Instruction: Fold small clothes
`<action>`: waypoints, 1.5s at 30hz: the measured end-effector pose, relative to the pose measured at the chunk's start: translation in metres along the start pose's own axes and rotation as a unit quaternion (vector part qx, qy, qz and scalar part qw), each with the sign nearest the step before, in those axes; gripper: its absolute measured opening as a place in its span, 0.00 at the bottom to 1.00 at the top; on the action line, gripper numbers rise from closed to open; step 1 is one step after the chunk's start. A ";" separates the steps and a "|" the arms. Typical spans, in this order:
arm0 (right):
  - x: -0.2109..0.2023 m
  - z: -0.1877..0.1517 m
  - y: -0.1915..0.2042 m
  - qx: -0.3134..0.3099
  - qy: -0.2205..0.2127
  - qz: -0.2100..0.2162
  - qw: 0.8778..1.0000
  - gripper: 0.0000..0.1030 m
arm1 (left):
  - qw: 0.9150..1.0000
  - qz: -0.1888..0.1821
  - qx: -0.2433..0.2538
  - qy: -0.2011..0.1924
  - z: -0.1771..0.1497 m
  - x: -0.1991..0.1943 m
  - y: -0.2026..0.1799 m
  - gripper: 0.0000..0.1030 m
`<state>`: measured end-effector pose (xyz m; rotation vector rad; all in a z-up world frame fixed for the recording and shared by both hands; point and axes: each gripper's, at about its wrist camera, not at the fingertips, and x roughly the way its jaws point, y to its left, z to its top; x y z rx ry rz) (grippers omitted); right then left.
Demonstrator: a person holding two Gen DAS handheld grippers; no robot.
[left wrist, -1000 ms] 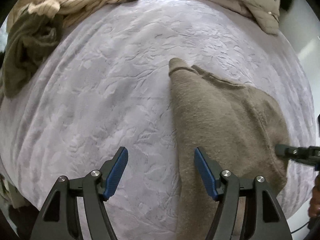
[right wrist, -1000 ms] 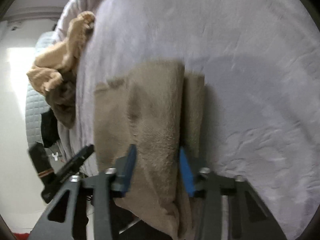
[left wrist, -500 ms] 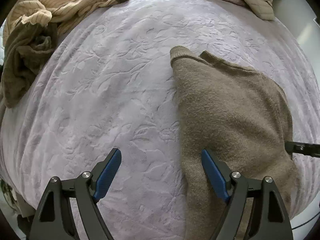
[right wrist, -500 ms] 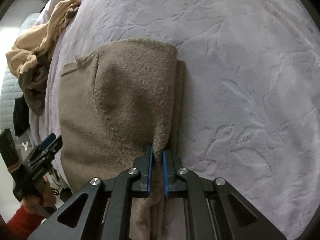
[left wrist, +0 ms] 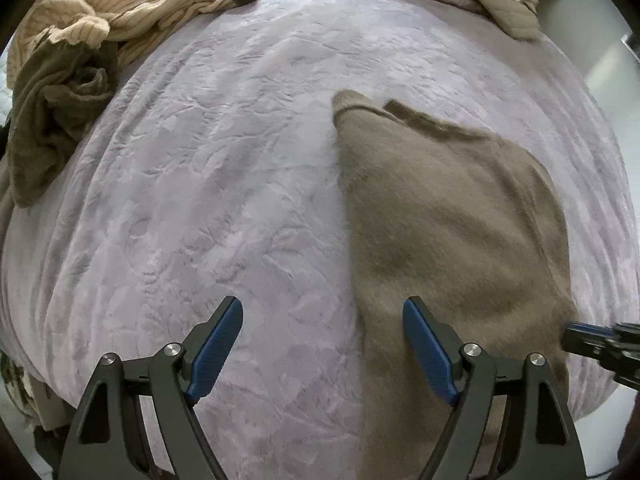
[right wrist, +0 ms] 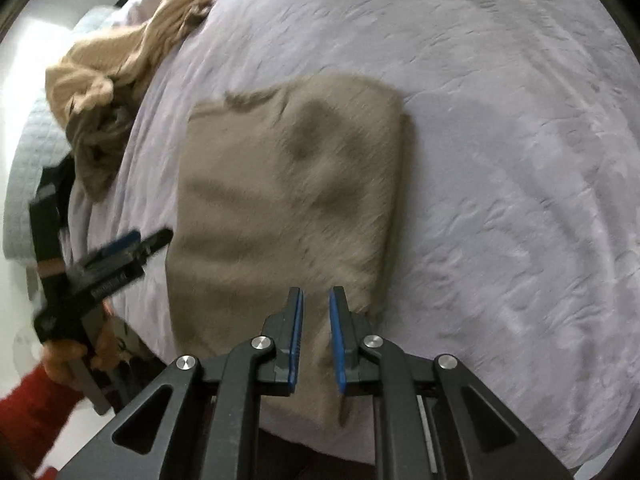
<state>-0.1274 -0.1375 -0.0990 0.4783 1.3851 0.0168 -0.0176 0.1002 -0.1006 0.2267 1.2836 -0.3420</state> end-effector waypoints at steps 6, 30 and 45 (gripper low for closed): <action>0.035 -0.012 -0.003 0.006 0.039 -0.018 0.999 0.13 | 1.000 -0.001 0.003 0.005 -0.008 -0.001 -0.001 0.81; -0.010 -0.005 -0.010 0.062 0.030 -0.046 0.997 0.17 | 1.000 -0.025 0.006 0.014 -0.010 -0.031 -0.014 0.81; -0.022 0.010 0.012 0.051 0.012 -0.068 0.996 0.73 | 1.000 -0.010 0.015 0.014 -0.004 -0.045 -0.022 1.00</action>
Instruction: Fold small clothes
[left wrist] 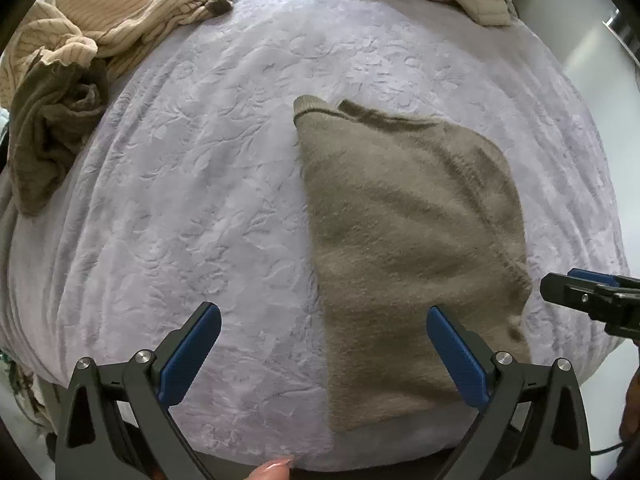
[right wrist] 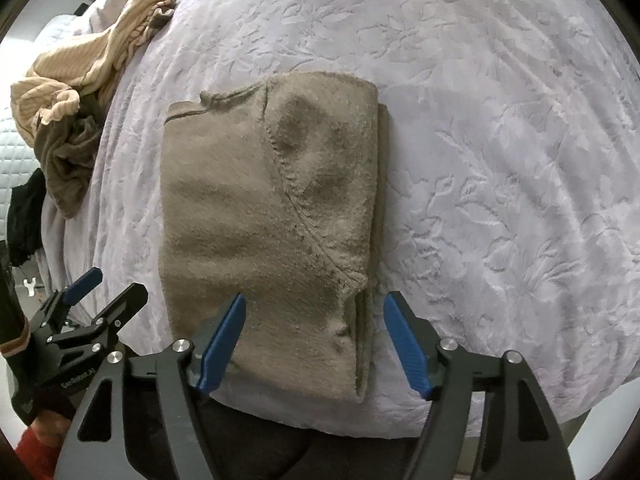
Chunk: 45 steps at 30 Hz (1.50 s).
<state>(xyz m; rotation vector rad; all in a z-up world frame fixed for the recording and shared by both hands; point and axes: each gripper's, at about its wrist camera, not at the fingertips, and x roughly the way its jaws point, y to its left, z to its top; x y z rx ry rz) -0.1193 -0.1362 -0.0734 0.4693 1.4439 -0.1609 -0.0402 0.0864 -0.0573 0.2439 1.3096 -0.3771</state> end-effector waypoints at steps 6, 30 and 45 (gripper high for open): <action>-0.013 0.003 0.007 -0.009 -0.035 -0.037 0.999 0.85 | 1.000 0.009 -0.015 0.006 0.005 -0.005 0.002 1.00; -0.015 -0.001 0.020 0.002 -0.017 -0.086 0.996 0.85 | 0.999 0.021 -0.018 0.016 0.007 -0.014 0.003 1.00; -0.014 0.000 0.021 0.002 -0.013 -0.091 0.996 0.85 | 0.999 0.022 -0.016 0.017 0.006 -0.014 -0.002 1.00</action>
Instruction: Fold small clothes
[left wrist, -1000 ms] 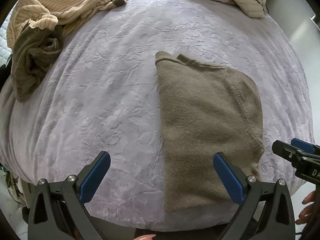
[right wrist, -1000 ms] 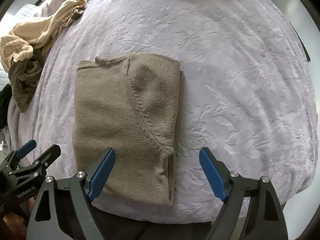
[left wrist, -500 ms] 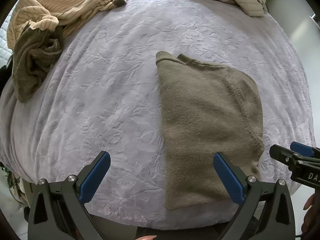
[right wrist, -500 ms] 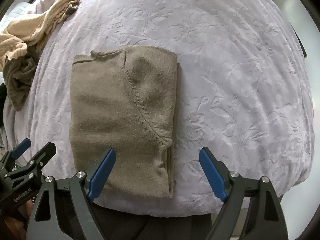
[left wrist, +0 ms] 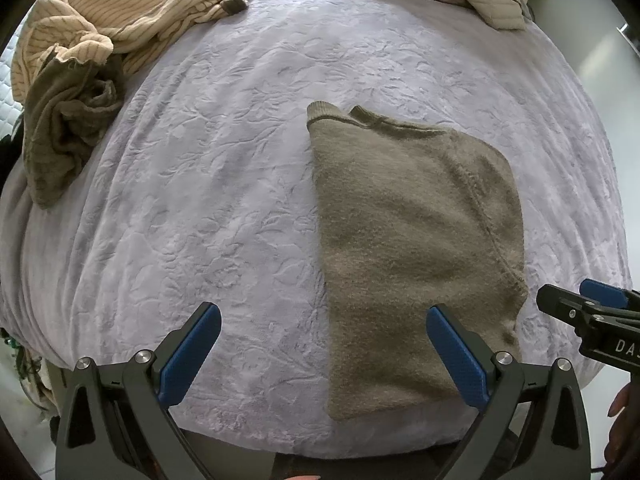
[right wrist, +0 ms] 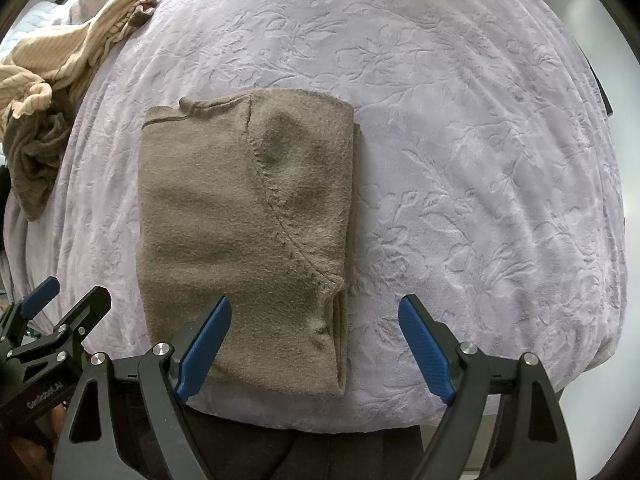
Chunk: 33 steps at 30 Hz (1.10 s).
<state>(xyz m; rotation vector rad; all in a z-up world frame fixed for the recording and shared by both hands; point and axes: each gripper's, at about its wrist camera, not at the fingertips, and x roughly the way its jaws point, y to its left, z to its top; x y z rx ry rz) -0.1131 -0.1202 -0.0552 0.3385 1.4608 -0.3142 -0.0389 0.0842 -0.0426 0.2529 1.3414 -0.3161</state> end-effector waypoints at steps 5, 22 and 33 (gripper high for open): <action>0.000 0.000 0.000 0.000 0.000 0.000 1.000 0.85 | 1.000 0.000 0.002 0.001 0.000 0.000 0.000 1.00; 0.001 0.000 0.000 -0.001 0.000 0.001 1.000 0.85 | 1.000 0.001 0.004 0.001 -0.001 0.001 0.001 1.00; 0.001 0.000 0.001 -0.003 0.000 0.001 1.000 0.85 | 1.000 0.001 0.004 0.001 -0.001 0.000 0.001 1.00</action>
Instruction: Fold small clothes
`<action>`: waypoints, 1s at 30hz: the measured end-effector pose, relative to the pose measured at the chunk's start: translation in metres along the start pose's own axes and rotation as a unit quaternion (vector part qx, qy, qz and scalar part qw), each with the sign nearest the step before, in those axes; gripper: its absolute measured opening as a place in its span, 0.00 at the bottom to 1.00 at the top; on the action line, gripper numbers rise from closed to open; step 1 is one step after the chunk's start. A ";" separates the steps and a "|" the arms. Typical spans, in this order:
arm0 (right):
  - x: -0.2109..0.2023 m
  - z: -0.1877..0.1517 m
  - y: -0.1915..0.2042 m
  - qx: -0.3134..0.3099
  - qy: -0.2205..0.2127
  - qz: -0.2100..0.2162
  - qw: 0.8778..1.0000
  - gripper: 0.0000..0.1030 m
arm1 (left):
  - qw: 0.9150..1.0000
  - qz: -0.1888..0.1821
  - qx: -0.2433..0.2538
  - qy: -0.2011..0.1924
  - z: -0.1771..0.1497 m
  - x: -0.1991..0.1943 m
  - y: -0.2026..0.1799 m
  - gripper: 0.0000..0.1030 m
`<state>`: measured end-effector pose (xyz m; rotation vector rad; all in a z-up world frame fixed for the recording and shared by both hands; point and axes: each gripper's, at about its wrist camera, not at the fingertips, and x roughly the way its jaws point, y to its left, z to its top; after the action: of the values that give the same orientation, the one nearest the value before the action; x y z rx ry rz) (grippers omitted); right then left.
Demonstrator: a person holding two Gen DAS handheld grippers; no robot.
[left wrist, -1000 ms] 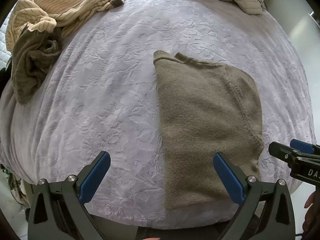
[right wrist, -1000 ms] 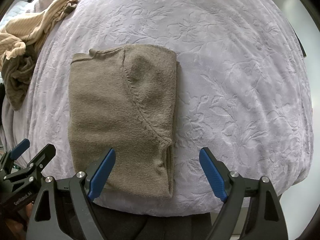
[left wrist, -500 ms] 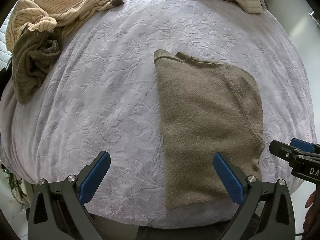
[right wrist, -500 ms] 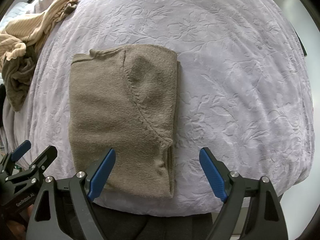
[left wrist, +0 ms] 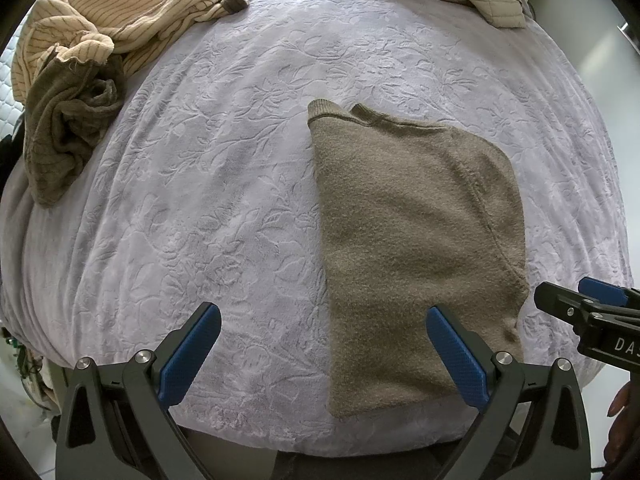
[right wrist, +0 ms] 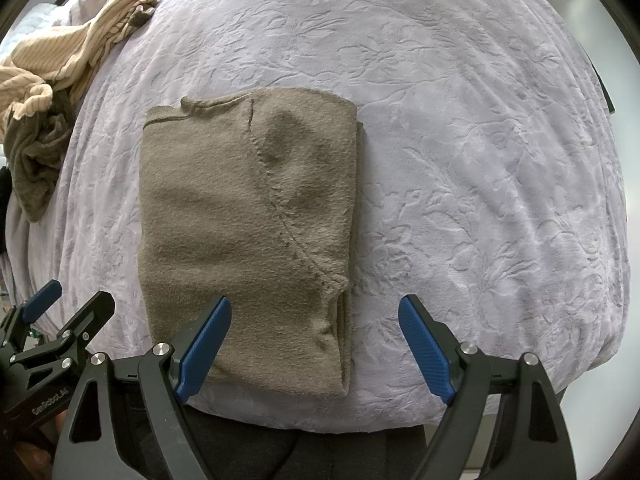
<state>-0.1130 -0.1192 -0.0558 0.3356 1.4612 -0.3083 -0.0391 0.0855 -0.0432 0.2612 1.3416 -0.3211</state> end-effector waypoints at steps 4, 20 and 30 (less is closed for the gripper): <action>0.000 -0.001 0.003 0.000 0.001 0.000 1.000 0.85 | 1.000 0.000 0.000 0.000 0.000 0.000 0.000 1.00; 0.000 -0.002 0.003 0.000 0.001 -0.001 1.000 0.85 | 1.000 0.001 -0.001 0.000 -0.001 -0.001 -0.002 1.00; 0.000 -0.002 0.003 0.000 0.001 -0.001 1.000 0.85 | 1.000 0.002 0.000 0.001 0.000 0.000 -0.002 1.00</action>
<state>-0.1134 -0.1157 -0.0563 0.3345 1.4635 -0.3105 -0.0400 0.0839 -0.0432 0.2637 1.3422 -0.3184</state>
